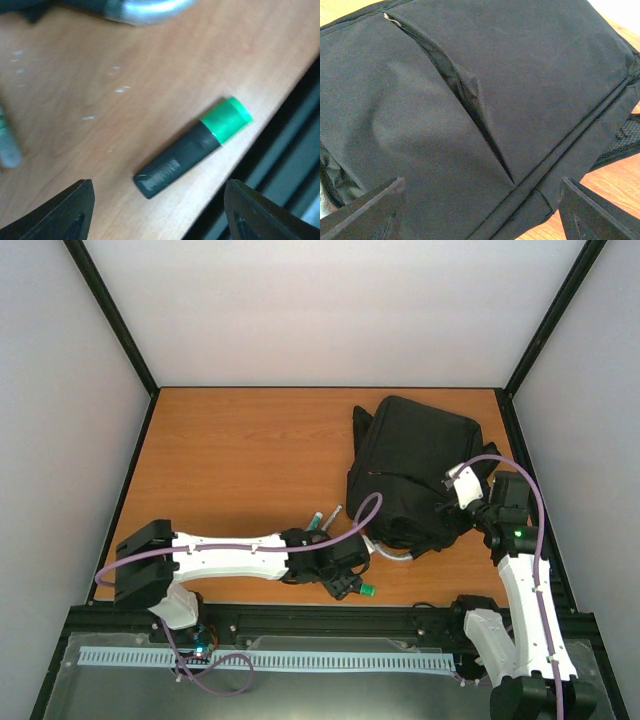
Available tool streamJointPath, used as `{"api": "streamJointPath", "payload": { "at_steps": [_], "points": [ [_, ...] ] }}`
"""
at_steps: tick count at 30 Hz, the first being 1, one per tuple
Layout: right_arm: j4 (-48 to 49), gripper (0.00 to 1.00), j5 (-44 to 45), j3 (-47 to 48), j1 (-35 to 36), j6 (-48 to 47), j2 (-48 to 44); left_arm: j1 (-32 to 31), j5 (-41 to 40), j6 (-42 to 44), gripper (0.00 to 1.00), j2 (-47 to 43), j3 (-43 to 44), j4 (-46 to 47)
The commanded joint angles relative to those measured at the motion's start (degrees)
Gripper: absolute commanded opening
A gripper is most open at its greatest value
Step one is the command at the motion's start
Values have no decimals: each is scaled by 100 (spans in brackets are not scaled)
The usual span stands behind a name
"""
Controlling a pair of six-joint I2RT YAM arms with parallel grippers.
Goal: Pack the student bag
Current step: Move the stationery to the center of the board.
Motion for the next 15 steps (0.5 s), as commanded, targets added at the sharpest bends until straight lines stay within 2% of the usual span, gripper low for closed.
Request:
{"api": "streamJointPath", "payload": {
  "at_steps": [1,4,10,13,15],
  "points": [
    [-30,84,-156,-48,-39,-17,-61,-68,1282,1369,73,213,128,281],
    [-52,84,-193,-50,-39,-39,-66,-68,1572,1724,72,490,275,337],
    [-82,84,-253,-56,-43,-55,-25,-68,1094,2196,71,1094,602,328],
    [-107,84,-274,-57,-42,-67,4,-68,882,2321,68,1334,722,375],
    [-109,84,-283,-57,-46,-69,10,-69,907,2389,62,1471,789,413]
  ]
}}
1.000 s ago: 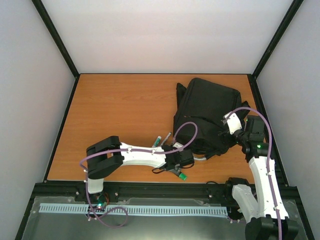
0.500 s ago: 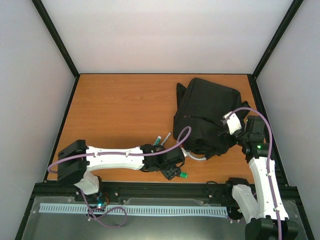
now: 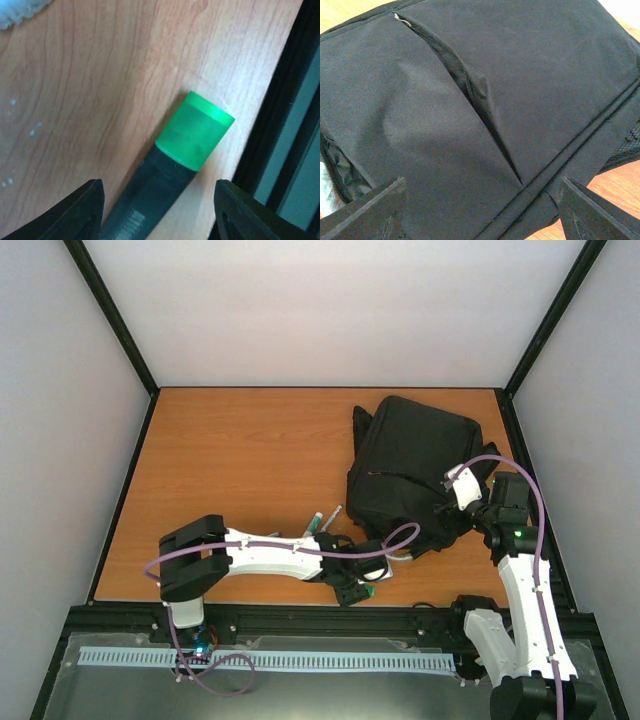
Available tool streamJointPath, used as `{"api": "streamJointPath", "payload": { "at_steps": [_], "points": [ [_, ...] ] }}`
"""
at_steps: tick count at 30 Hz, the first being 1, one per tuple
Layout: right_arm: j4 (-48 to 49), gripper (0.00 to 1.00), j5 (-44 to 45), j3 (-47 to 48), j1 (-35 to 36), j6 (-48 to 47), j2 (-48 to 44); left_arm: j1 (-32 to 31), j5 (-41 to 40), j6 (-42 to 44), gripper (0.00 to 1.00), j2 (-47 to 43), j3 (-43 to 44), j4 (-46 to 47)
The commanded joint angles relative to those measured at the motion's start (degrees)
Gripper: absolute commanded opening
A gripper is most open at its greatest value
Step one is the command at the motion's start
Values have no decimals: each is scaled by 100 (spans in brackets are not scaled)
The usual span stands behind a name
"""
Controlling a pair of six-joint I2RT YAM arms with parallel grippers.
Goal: Pack the student bag
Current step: Move the stationery to the center of the board.
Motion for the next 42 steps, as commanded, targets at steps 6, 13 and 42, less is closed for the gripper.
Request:
{"api": "streamJointPath", "payload": {
  "at_steps": [6,13,42],
  "points": [
    [-38,83,-152,-65,-42,-57,32,-63,-100,463,37,404,343,56],
    [-33,83,-166,-66,-43,-63,89,-28,-521,-77,24,95,-238,-48],
    [-194,81,20,0,-44,-112,1323,869,-2056,-3569,55,-3045,-2101,-443]
  ]
}}
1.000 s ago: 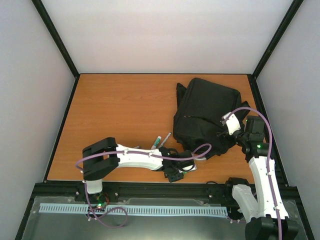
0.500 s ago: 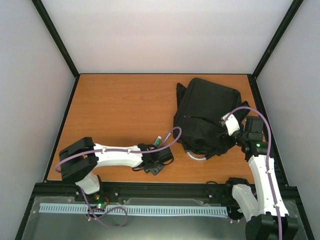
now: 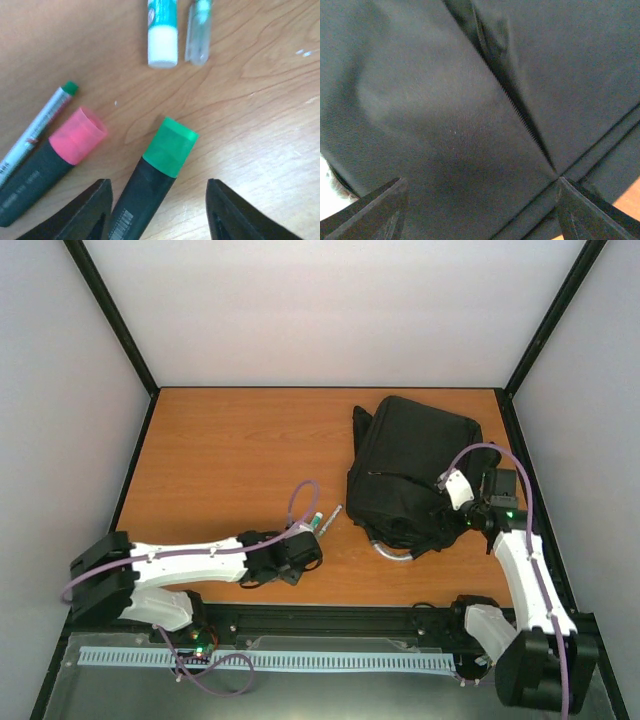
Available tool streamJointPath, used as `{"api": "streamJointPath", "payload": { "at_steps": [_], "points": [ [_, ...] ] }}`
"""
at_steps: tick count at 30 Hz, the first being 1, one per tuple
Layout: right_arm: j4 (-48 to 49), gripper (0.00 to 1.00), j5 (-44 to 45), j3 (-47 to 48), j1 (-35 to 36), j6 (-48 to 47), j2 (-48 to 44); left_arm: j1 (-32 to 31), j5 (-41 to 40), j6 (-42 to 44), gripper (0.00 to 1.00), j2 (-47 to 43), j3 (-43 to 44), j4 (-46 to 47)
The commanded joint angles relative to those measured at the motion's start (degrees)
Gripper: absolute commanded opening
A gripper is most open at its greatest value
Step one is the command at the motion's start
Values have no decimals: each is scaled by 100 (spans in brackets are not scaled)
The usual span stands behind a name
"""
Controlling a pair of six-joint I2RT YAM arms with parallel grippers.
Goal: Pack the student bag
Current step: Move the stationery to the center of the board, then zip the student bag at the center of the board.
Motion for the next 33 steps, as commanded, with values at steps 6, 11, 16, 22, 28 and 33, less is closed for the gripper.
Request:
{"api": "streamJointPath", "payload": {
  "at_steps": [6,11,16,22,28,33],
  "points": [
    [-141,80,22,107,-42,37,484,24,-310,-402,76,-1589,283,166],
    [-16,82,7,81,-39,4,-49,33,-380,-251,80,-1320,473,943],
    [-876,85,-711,493,-41,-432,78,135,-250,-106,83,13,1541,1046],
    [-1325,100,-786,352,-34,-1283,-413,830,676,45,86,1390,2606,1469],
    [-646,100,-491,8,202,-1566,-445,1779,1726,140,86,2149,3262,1730],
    [-517,100,9,353,798,-1510,59,2159,1774,433,85,2689,3694,1767]
  ]
}}
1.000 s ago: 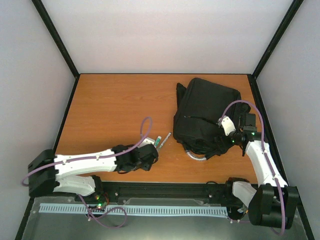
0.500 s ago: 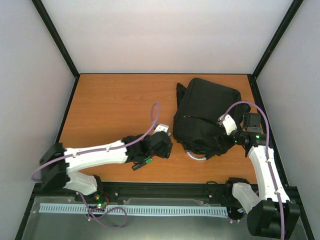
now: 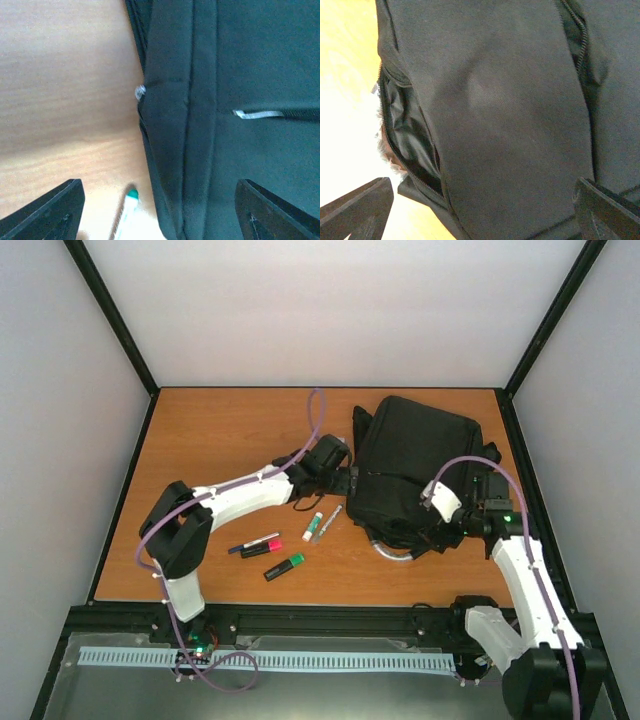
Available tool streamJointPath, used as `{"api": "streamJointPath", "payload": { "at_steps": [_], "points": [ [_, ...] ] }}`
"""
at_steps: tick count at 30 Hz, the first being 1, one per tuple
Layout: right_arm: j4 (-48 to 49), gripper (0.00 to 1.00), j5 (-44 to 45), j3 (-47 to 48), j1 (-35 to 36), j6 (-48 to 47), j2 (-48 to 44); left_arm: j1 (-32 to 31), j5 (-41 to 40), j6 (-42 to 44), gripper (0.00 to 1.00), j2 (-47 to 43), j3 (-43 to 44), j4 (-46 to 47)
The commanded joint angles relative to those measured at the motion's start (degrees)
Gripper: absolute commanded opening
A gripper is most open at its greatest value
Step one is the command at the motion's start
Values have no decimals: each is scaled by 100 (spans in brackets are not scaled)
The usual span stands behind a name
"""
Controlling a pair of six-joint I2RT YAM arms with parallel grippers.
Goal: Pack the student bag
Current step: Zip the student bag at the center of the board.
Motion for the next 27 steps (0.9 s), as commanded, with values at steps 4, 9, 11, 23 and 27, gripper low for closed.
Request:
{"api": "streamJointPath", "payload": {
  "at_steps": [4,9,11,23,27],
  "points": [
    [330,100,885,435,1231,147,593,227,210,617,83,454,366,437],
    [1028,97,2420,405,2550,726,1181,226,231,504,82,165,-220,800],
    [1373,96,2998,421,2732,993,1365,227,166,370,81,-5,-382,745],
    [1826,37,3177,-13,2896,1224,1561,228,281,-115,81,-1553,-1743,693],
    [1357,8,3245,-78,2844,1045,1079,230,404,43,81,-1638,-1808,866]
  ]
}}
